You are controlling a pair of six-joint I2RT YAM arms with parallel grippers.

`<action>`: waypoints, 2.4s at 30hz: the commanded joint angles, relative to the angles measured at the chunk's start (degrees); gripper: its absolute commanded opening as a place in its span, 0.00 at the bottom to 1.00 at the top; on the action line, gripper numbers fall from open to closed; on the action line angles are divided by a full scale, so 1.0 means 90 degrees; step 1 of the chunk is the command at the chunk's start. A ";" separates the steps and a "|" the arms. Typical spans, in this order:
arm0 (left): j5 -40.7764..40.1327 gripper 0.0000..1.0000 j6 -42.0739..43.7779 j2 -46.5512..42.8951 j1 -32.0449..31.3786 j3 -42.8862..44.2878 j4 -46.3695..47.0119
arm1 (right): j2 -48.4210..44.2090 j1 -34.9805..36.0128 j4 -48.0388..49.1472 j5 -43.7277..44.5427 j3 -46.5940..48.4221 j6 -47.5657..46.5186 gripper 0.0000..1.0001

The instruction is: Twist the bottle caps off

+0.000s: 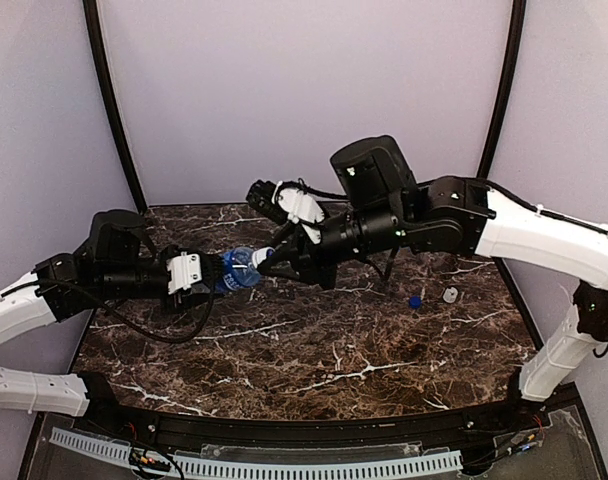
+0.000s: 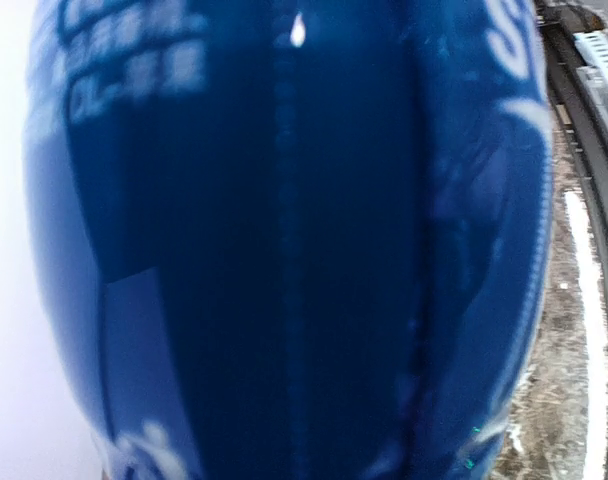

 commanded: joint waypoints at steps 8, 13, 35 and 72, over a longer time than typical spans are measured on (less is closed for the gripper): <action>0.2411 0.26 0.0056 0.0218 -0.0116 0.0448 -0.1934 | -0.0178 0.1816 0.0162 0.2075 -0.0589 -0.7338 0.00; 0.2458 0.26 0.0099 0.0245 -0.0116 0.0470 -0.1988 | -0.0109 0.1995 0.0290 0.2913 -0.0721 -0.8939 0.00; 0.0476 0.25 -0.0859 -0.0068 -0.0106 -0.0027 -0.0162 | -0.1098 0.2037 0.2001 0.3246 -0.1800 -0.6986 0.99; -0.1992 0.26 0.0118 0.0029 -0.0105 -0.0814 0.1956 | 0.0702 -0.1073 -0.0112 -0.1402 0.0914 0.5586 0.59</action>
